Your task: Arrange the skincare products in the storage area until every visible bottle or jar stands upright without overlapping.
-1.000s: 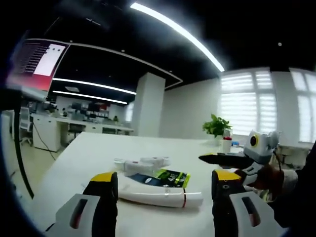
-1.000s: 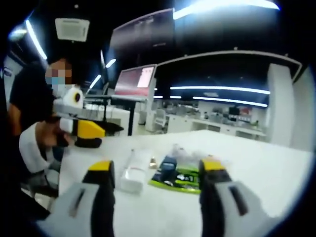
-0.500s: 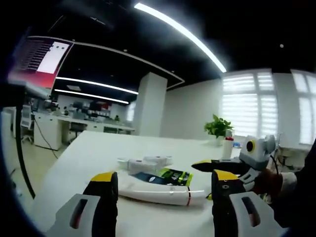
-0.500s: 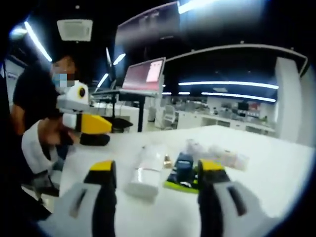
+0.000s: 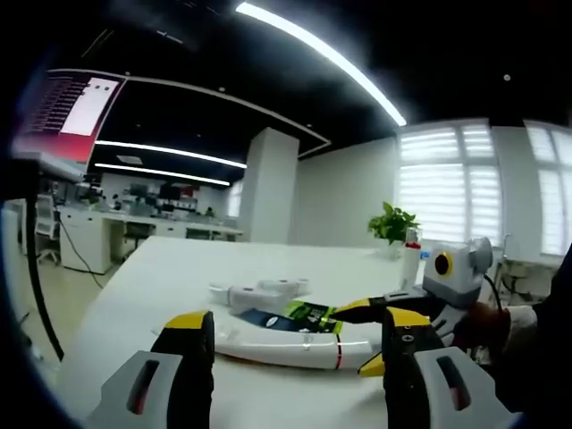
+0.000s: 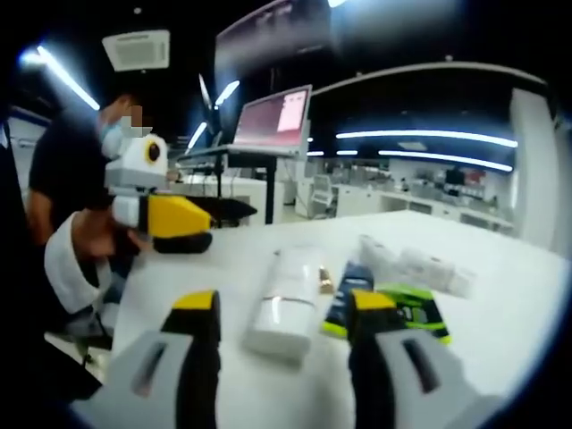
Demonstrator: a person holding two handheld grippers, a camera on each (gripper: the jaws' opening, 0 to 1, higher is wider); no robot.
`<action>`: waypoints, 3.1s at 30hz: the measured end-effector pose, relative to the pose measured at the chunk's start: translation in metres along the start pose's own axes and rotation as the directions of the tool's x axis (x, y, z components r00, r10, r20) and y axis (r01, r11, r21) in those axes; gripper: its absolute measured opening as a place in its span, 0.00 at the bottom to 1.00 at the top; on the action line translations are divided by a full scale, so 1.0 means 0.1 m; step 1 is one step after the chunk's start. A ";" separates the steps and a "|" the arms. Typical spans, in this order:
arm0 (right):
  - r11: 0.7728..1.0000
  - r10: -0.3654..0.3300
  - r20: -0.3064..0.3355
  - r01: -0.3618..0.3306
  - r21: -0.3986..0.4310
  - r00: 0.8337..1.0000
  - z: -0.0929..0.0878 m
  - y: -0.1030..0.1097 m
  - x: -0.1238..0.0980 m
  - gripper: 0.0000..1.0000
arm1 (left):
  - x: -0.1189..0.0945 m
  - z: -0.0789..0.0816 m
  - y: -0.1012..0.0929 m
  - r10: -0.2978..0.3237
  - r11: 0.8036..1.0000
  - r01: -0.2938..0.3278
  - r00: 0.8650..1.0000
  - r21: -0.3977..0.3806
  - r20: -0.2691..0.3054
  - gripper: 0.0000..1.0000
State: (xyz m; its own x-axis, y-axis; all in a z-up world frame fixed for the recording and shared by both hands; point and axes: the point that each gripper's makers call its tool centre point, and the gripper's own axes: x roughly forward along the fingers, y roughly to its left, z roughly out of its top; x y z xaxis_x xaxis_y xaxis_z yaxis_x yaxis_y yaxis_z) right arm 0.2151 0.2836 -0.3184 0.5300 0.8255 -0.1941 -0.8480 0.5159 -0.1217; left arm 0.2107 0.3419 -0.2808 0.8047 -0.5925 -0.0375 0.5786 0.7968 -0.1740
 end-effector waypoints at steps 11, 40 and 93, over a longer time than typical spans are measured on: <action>0.998 -0.021 -0.051 0.018 -0.056 0.998 -0.10 -0.03 0.05 0.52 | -0.01 -0.02 0.02 0.002 1.000 -0.002 1.000 -0.006 -0.002 0.77; 0.994 -0.083 -0.099 0.074 -0.086 0.992 -0.19 -0.11 0.05 0.44 | 0.06 -0.13 -0.02 0.010 0.998 -0.006 0.998 0.065 -0.062 0.69; 0.996 -0.076 -0.116 0.070 -0.048 0.990 -0.22 -0.05 0.04 0.30 | 0.09 -0.35 0.03 0.042 0.998 -0.048 0.989 -0.036 -0.140 0.39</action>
State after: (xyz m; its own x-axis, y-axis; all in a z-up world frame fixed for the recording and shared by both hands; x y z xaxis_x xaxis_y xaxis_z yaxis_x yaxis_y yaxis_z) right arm 0.2210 0.2792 -0.3403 0.5890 0.7520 -0.2959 -0.8076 0.5609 -0.1821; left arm 0.2147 0.3350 -0.3166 0.8019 -0.5690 -0.1822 0.5344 0.8194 -0.2072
